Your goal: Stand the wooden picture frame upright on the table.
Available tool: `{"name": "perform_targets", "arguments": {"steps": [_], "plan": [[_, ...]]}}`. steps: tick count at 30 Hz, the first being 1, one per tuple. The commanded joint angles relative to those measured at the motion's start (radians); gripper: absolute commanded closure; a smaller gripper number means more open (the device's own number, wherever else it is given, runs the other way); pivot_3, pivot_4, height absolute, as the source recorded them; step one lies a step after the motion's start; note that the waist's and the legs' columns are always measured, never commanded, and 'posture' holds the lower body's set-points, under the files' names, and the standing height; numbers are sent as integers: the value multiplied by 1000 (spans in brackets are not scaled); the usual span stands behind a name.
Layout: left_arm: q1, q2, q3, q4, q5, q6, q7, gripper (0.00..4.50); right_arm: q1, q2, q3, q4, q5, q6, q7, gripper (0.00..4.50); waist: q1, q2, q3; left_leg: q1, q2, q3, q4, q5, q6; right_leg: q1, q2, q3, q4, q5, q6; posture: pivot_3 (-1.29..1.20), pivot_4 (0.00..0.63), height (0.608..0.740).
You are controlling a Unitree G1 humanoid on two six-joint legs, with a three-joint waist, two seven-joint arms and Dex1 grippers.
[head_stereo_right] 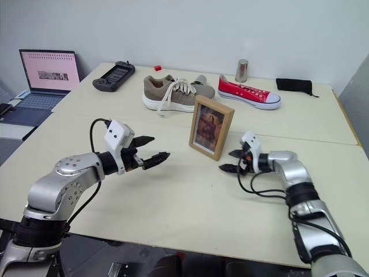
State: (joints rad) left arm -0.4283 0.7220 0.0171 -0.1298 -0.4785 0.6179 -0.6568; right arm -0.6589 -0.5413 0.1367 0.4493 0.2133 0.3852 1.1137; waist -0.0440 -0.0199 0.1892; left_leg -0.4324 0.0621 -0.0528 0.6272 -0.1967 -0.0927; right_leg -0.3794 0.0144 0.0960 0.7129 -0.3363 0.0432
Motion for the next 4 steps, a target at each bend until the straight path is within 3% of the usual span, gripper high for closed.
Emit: {"name": "perform_targets", "arguments": {"steps": [1, 4], "plan": [[-27, 7, 40, 71, 67, -60, 20, 0, 84, -79, -133, -346, 116, 166, -41, 66, 0, 0, 0, 0, 0, 0, 0, 0, 0, 0, 0, 0, 0, 0, 0, 0, 150, 740], [-58, -28, 91, 149, 55, -61, 44, 0, 172, -103, -215, -544, 189, 296, -116, 66, -10, 0, 0, 0, 2, 0, 0, 0, 0, 0, 2, 0, 0, 0, 0, 0, 150, 740]]}}
